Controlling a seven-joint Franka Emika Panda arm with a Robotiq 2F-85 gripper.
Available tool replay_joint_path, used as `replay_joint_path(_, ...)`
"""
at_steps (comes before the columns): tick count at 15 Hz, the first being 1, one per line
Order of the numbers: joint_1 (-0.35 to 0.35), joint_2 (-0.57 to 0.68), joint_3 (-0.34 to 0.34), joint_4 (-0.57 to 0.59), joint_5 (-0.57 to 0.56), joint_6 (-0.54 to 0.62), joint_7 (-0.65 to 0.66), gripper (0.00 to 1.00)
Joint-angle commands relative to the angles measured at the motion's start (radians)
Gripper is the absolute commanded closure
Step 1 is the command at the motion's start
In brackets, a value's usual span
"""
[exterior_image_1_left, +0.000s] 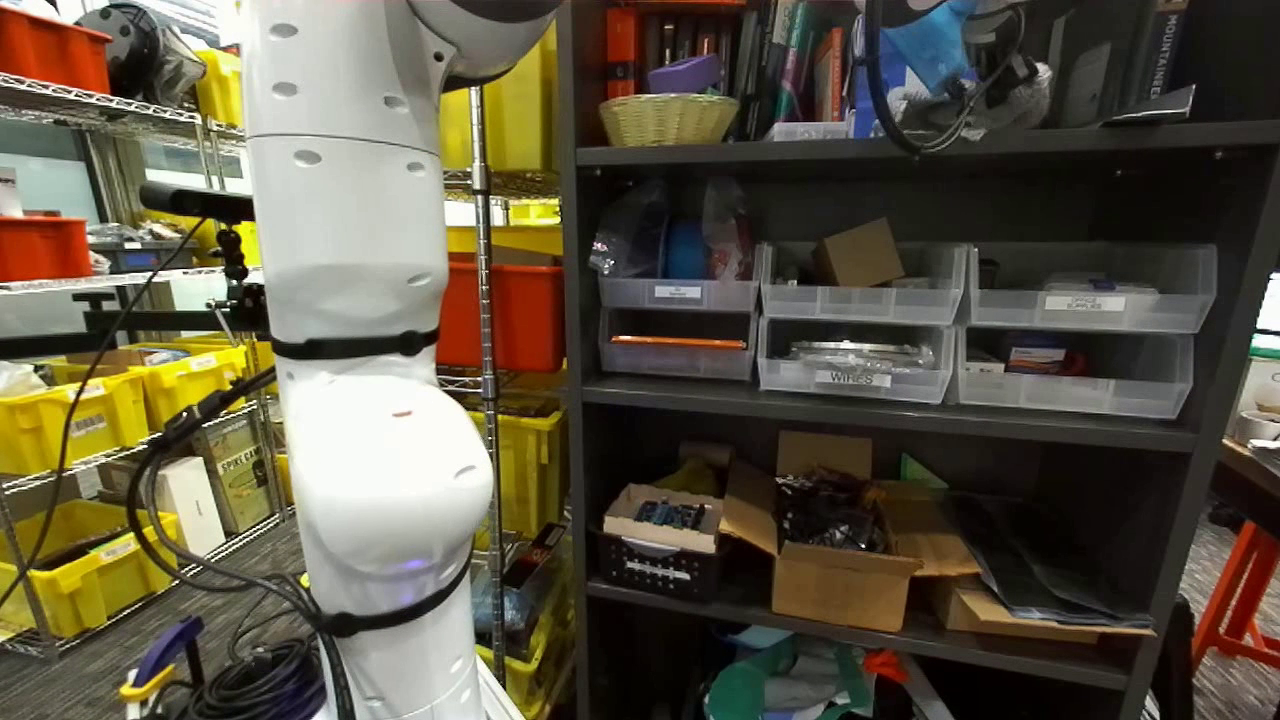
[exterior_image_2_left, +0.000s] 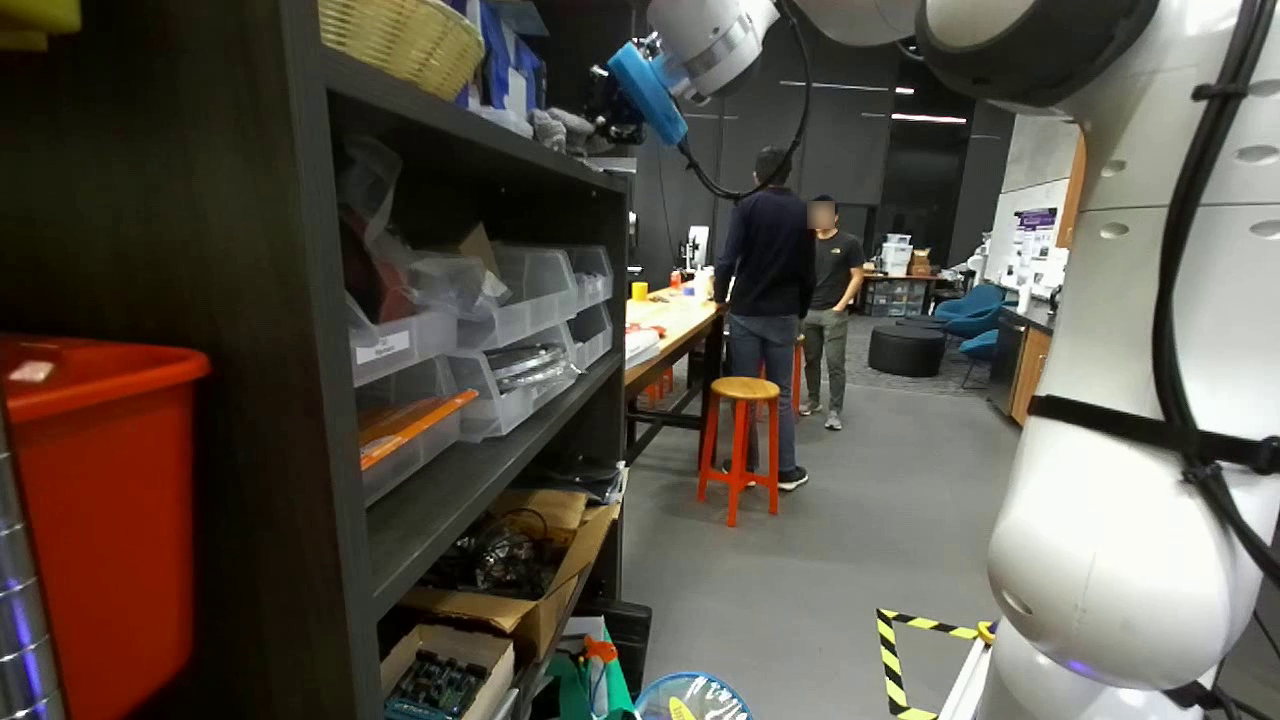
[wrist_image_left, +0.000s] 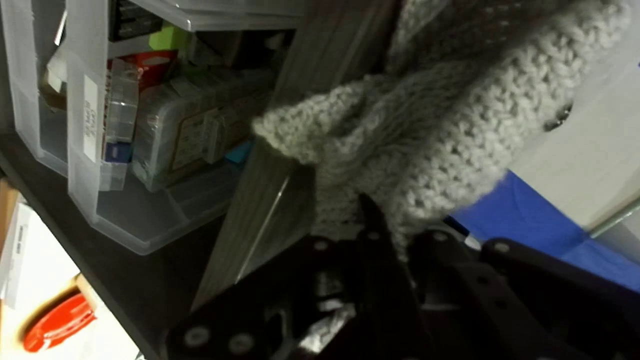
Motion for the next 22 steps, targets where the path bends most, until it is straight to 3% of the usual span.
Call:
replay_joint_path(1, -0.028, 0.026, 0.001, 0.065, -0.045, -0.144, 0.067, 0.97)
replay_joint_path(4, -0.034, 0.035, 0.004, 0.09, -0.066, -0.208, 0.083, 0.97)
replay_joint_path(5, -0.034, 0.038, 0.004, 0.097, -0.096, -0.231, 0.094, 0.64)
replay_joint_path(6, -0.034, 0.039, 0.004, 0.103, -0.126, -0.256, 0.103, 0.64)
replay_joint_path(8, -0.034, 0.037, 0.004, 0.113, -0.19, -0.298, 0.127, 0.53)
replay_joint_path(15, -0.03, 0.015, -0.007, 0.126, -0.321, -0.384, 0.17, 0.05)
replay_joint_path(17, -0.03, 0.004, -0.01, 0.115, -0.337, -0.385, 0.172, 0.0)
replay_joint_path(22, -0.029, -0.047, -0.016, 0.072, -0.36, -0.337, 0.169, 0.0)
